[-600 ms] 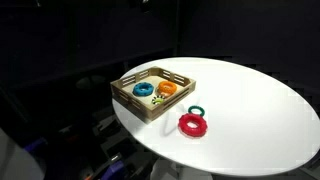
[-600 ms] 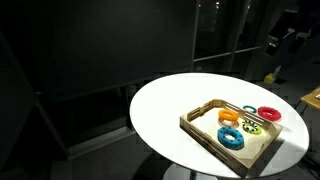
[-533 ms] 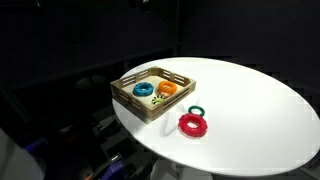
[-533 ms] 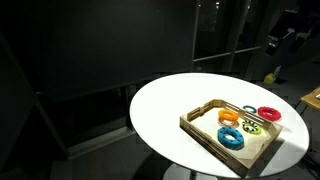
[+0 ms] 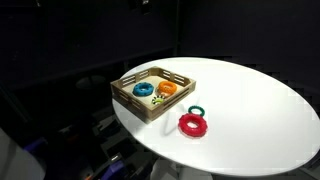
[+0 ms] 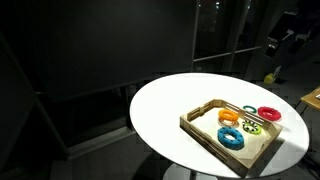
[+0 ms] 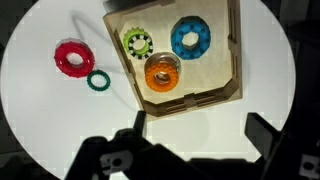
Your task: Put the orange ring on the table
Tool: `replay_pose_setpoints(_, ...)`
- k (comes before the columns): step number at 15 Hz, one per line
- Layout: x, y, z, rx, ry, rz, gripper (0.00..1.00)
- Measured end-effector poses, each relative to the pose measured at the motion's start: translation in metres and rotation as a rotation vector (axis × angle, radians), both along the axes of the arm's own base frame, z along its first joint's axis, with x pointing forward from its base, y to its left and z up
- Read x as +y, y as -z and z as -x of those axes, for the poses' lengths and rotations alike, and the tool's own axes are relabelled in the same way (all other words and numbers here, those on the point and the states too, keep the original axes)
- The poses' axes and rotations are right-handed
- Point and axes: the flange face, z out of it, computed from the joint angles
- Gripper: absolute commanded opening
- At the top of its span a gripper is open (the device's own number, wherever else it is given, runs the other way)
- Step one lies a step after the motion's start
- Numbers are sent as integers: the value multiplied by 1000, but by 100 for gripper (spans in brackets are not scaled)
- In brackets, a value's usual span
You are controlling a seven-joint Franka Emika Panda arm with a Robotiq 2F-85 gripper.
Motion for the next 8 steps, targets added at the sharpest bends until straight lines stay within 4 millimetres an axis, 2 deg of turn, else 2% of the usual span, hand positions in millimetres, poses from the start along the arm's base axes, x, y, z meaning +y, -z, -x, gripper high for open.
replay_pose_setpoints(4, 0, 10, -9, 29, 1, -2, 100)
replay_pose_setpoints(8, -1, 29, -27, 54, -10, 16, 100)
